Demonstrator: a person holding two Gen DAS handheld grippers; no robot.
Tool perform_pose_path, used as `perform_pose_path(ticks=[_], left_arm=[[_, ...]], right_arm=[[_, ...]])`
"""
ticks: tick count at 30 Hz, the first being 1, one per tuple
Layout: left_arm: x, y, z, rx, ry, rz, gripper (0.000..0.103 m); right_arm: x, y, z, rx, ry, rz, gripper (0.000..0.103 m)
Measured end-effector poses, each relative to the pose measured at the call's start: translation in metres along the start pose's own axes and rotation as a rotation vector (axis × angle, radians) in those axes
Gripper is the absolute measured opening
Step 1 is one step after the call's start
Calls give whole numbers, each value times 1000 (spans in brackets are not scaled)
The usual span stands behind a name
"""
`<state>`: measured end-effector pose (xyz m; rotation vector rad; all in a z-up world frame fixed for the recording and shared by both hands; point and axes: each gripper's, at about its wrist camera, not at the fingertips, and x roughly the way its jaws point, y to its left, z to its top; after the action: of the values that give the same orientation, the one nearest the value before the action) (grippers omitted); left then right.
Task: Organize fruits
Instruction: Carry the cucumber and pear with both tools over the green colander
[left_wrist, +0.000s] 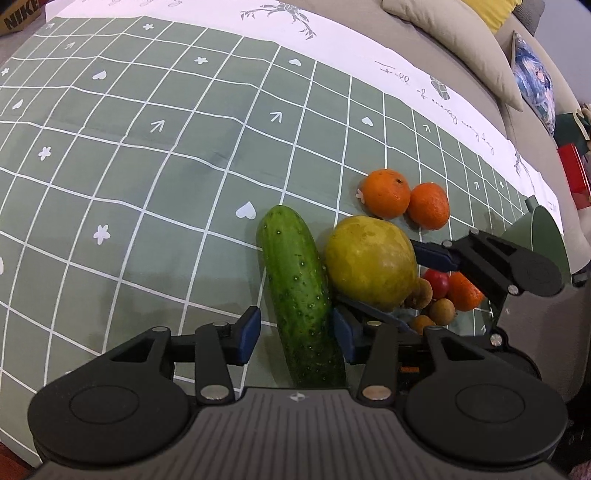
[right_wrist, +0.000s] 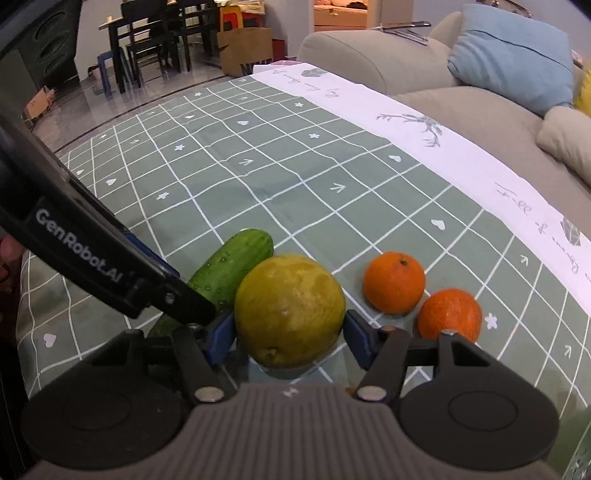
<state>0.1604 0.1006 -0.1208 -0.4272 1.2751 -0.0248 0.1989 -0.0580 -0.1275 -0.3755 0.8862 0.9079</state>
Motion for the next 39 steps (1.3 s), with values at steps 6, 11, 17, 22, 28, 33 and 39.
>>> perform_pose_path(ticks=[6,11,17,22,28,33,39], left_arm=[[10,-8,2,4,15,-4,53],[19,-21,4,9,24,10,45],[20,-26,4,14,29,42,43],[7,-25,-1,7,4,12,42],[-20,-42,-3,51,-49,-16,42],[-42,-71,-5,117,-96,-53,42],[-56,-117,2,179,-118,-134,42]], right_arm=[[-17,-2,-9,90,8,-51,59],[-43,-4,-20,142,-12,-68,59],[-66,-4,-27,185,-43,-89,59],[-84,-8,-35,242,-63,-121,59],[-118,-16,-48,310,-120,-155,59],[-148,-25,-58,343,-164,-209,59],[-180,-44,-74,391,-191,-268,59]])
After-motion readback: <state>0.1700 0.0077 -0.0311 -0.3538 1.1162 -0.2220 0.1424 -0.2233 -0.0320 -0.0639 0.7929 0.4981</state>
